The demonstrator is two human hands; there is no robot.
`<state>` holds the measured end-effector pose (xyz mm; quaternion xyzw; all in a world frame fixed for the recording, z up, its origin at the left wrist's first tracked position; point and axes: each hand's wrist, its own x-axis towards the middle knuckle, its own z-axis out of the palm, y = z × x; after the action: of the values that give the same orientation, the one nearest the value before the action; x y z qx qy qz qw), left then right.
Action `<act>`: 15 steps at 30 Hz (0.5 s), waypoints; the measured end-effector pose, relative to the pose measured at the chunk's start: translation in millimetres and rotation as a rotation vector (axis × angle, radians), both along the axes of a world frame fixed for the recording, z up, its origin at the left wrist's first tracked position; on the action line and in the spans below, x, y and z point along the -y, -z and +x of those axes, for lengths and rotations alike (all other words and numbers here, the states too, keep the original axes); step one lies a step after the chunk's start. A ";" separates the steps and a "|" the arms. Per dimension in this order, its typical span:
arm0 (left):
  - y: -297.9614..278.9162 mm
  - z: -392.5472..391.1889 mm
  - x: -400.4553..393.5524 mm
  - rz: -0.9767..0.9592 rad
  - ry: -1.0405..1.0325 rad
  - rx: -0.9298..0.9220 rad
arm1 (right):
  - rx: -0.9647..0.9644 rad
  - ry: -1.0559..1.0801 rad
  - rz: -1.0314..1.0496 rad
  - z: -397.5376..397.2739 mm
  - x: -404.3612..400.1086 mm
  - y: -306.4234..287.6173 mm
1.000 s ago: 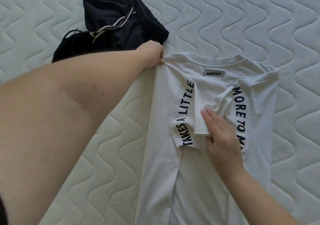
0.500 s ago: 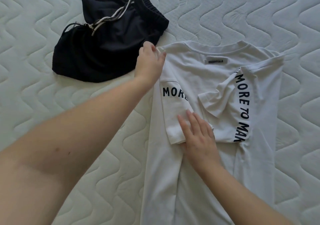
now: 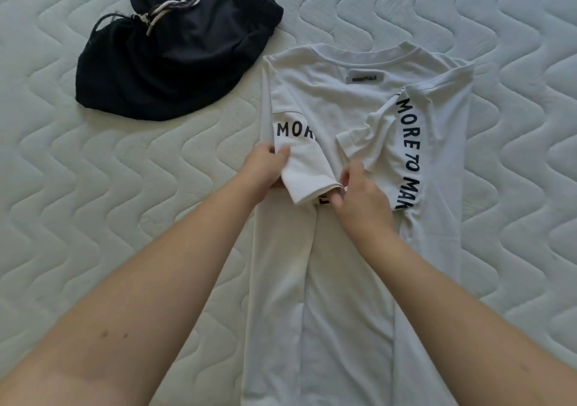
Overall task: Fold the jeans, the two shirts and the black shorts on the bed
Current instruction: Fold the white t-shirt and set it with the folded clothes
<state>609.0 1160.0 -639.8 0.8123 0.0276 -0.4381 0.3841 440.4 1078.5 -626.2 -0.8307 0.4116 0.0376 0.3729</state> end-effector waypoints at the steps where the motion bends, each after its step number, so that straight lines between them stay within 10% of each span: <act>1: -0.2 -4.6 -4.8 -0.006 -0.007 -0.030 | -0.033 -0.014 -0.005 -0.7 -1.5 1.2; 7: -1.4 -28.2 -31.2 -0.023 0.046 -0.172 | -0.238 -0.117 -0.195 -3.4 -4.6 8.9; 15: 4.0 -36.2 -47.4 0.067 0.087 0.332 | 0.063 0.035 -0.128 -19.8 -6.4 -1.1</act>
<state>572.8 1207.4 -643.7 0.8863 -0.0567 -0.3129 0.3368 420.6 1084.9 -625.1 -0.8463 0.4156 -0.0215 0.3326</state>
